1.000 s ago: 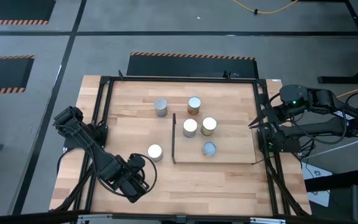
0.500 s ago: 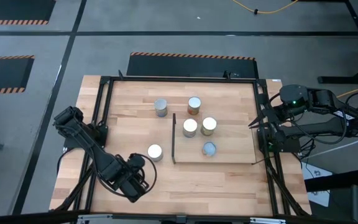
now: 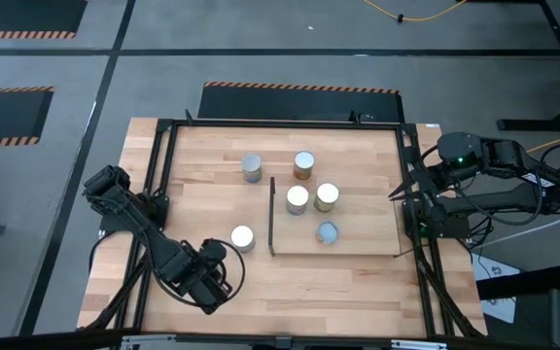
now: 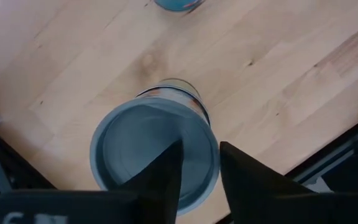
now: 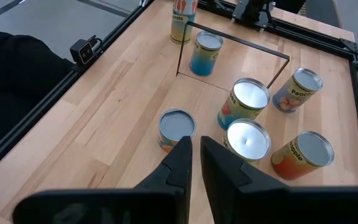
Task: Pick and place cans onto a shelf
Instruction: Put the canned sliced carrots on the shelf
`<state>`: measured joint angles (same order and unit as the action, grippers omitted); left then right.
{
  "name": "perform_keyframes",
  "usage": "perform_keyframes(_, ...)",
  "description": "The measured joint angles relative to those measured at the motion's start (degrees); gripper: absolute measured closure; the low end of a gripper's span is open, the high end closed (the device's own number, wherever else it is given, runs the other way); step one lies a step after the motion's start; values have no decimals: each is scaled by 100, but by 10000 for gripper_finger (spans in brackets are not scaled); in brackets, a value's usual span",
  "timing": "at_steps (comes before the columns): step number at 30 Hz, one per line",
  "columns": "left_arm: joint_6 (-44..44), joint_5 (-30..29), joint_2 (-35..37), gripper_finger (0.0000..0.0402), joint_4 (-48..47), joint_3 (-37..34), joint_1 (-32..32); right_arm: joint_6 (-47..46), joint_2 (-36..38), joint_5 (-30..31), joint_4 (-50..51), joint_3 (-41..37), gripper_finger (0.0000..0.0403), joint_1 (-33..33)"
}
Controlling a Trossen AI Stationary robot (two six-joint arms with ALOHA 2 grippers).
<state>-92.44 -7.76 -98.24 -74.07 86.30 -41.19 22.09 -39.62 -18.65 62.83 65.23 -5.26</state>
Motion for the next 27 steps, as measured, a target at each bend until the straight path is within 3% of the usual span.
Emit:
perform_keyframes(10, -2, -10, -2, 394, 22, 7, 2, 0, 2, 1, 0, 0, 364, 0)
perform_keyframes(18, -37, -19, -37, 397, -70, 140, 4, 0, 2, 0, 0, 0, 364, 0)
perform_keyframes(27, 369, -392, -48, 399, -247, 1022, 78, 0, 0, 0, 1, 0, 364, 0)
